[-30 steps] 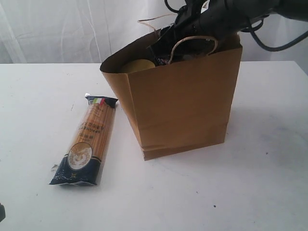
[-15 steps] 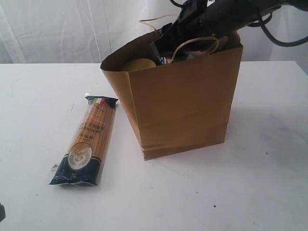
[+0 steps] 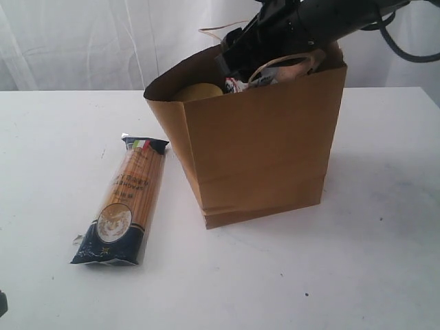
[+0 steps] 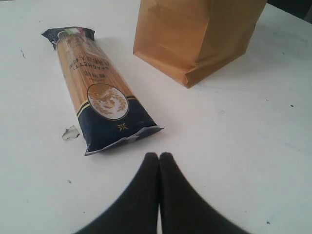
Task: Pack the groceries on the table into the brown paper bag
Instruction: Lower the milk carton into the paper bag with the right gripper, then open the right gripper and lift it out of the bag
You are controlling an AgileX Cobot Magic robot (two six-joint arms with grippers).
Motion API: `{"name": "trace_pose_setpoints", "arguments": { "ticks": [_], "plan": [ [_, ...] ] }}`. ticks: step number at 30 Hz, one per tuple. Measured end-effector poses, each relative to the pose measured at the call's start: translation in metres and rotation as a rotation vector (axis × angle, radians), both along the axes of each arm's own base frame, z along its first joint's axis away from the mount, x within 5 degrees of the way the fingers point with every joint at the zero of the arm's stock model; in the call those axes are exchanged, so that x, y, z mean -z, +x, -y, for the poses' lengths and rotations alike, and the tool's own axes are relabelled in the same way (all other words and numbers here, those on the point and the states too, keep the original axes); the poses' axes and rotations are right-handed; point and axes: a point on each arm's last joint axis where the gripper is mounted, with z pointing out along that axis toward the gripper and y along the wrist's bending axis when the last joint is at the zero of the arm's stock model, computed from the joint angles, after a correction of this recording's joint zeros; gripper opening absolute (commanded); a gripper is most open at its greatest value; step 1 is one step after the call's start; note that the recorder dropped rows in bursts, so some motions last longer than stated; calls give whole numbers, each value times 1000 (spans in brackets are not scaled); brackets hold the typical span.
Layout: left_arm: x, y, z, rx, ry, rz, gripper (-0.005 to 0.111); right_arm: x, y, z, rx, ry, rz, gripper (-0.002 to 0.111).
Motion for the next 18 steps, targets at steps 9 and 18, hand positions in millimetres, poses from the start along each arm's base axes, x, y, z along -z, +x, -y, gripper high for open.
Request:
{"name": "trace_pose_setpoints", "arguments": {
  "ticks": [9,18],
  "plan": [
    [0,0,0,0,0,0,0,-18,-4,20,38,-11,60,70],
    [0,0,0,0,0,0,0,-17,-4,23,44,-21,43,69]
  ]
}}
